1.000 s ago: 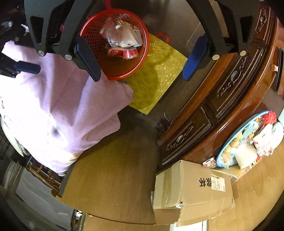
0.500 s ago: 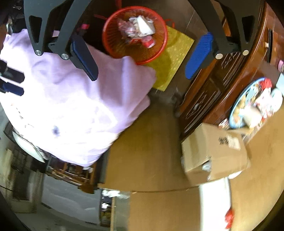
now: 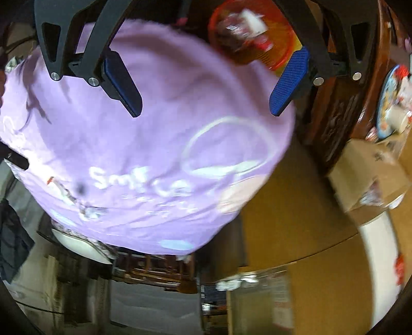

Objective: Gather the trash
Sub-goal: 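Return to the bed and grasp the crumpled white tissue with the left tool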

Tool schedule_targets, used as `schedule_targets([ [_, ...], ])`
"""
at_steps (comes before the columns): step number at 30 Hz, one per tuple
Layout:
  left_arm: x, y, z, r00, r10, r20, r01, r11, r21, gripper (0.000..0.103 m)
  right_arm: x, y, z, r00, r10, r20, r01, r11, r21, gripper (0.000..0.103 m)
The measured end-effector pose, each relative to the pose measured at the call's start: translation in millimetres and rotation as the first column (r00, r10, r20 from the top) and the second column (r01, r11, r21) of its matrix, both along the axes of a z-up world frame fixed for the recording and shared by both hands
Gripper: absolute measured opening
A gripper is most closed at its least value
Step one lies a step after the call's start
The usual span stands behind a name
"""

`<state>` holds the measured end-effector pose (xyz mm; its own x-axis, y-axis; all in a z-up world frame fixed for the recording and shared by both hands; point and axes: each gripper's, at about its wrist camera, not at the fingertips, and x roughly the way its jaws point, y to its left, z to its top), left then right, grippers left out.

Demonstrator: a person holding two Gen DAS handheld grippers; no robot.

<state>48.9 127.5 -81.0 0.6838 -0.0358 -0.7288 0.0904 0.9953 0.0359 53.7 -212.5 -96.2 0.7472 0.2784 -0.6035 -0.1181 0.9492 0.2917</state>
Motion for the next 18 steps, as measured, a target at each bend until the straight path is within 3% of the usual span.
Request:
schedule_targets([
  [7,80.5,-94.6,-14.7,0.99,-0.133,-0.038,0.136,0.987,0.081,0.097,57.4,-79.4,-41.9,0.984,-0.156,-0.089,0.155,0.988,-0.014,0.077],
  [15,185.3,-194.2,-24.4,0.967,-0.247,-0.064,0.251,0.966,0.066,0.097,110.5,-135.6,-76.0,0.96,-0.234,-0.153,0.233,0.972,-0.03,0.077],
  [18,214.4,-230.5,-24.7,0.953,-0.295,-0.072,0.299,0.953,0.055,0.097,109.1,-149.8,-91.4,0.953,-0.245,-0.176,0.258,0.965,0.051,0.079],
])
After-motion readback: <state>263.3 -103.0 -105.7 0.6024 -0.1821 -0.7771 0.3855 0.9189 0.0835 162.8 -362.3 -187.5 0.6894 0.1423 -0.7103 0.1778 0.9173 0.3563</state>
